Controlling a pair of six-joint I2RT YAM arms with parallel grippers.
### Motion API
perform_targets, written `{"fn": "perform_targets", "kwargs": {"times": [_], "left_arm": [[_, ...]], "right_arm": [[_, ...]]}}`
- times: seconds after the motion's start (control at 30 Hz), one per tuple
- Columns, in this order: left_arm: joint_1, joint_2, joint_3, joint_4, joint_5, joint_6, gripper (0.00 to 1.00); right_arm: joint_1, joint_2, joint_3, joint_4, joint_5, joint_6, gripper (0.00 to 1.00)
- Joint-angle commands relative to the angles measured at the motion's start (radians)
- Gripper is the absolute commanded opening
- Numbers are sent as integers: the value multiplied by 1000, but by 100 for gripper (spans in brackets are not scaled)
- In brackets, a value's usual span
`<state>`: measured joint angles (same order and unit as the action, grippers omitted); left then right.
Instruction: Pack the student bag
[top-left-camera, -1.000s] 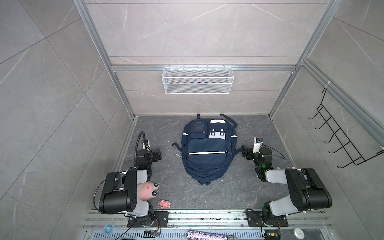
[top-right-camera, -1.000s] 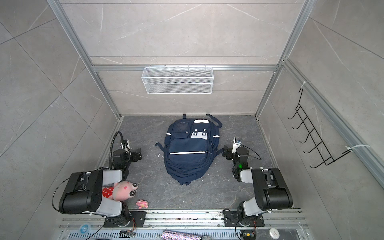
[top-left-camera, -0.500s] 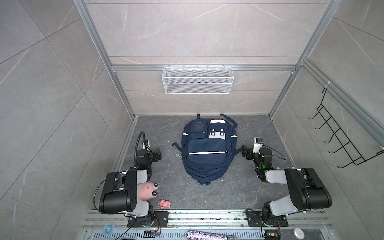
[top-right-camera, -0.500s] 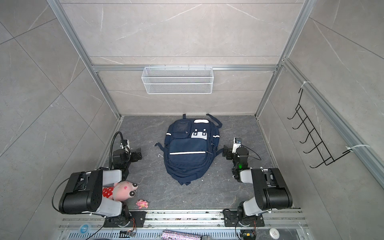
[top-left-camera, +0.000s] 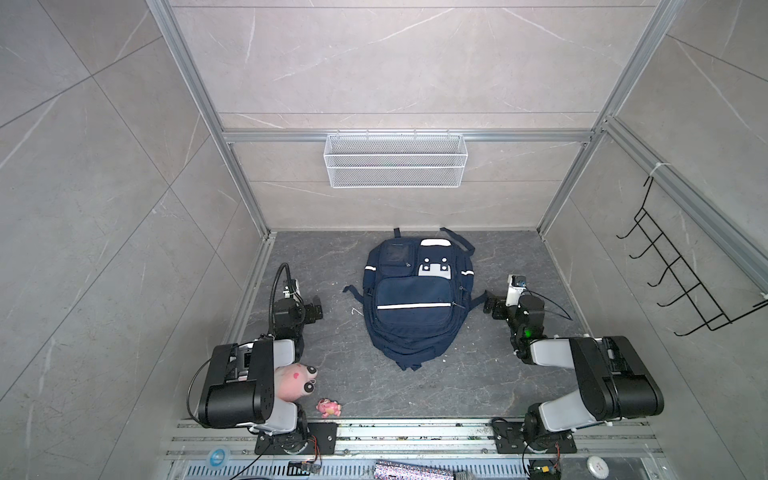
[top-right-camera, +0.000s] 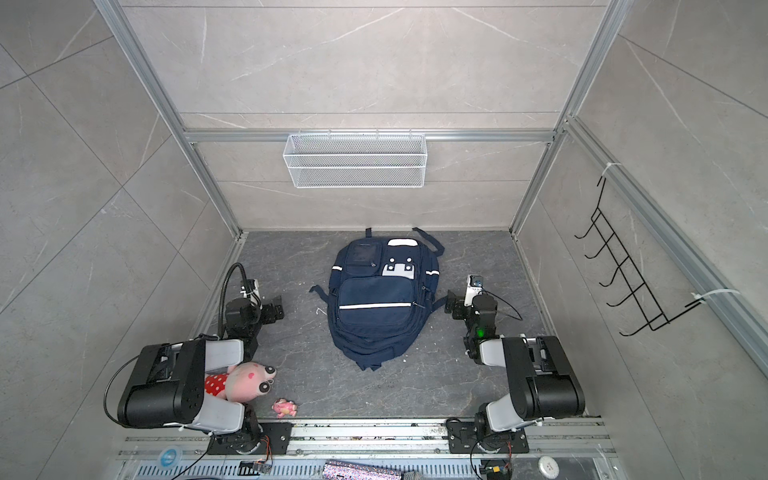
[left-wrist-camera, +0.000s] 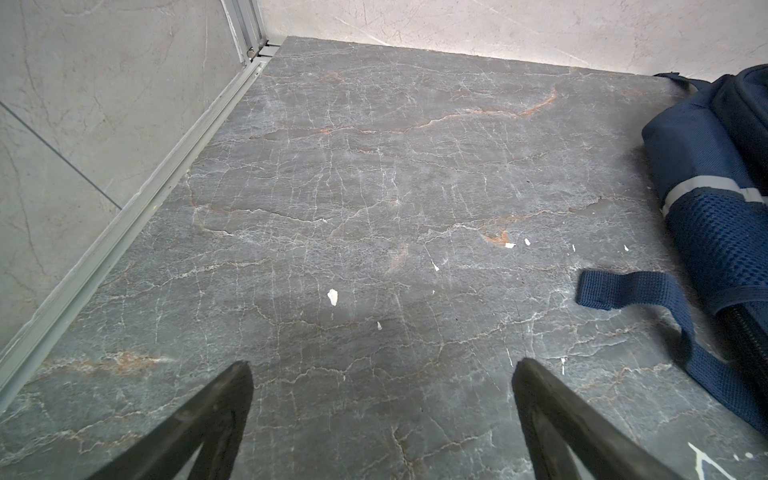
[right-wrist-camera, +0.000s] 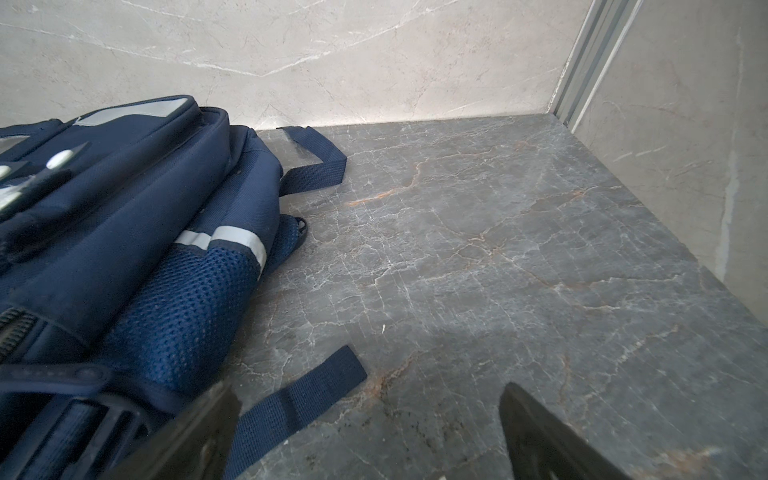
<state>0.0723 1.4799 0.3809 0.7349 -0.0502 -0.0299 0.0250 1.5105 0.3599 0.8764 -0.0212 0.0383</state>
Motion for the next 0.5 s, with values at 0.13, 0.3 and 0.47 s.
{"fn": "perform_targets", "kwargs": {"times": [0.13,0.3,0.47], "left_arm": [[1,7,2,60,-5,1,100],[-12,8,2,60,-24,9,100],[-16,11,2,61,-11,16,100]], "right_arm": [[-48,5,-27,60,-229,-40,100],[-47,-7,-28,43,-222,-47,99],[-46,-2,-27,49,-223,-43,100]]}}
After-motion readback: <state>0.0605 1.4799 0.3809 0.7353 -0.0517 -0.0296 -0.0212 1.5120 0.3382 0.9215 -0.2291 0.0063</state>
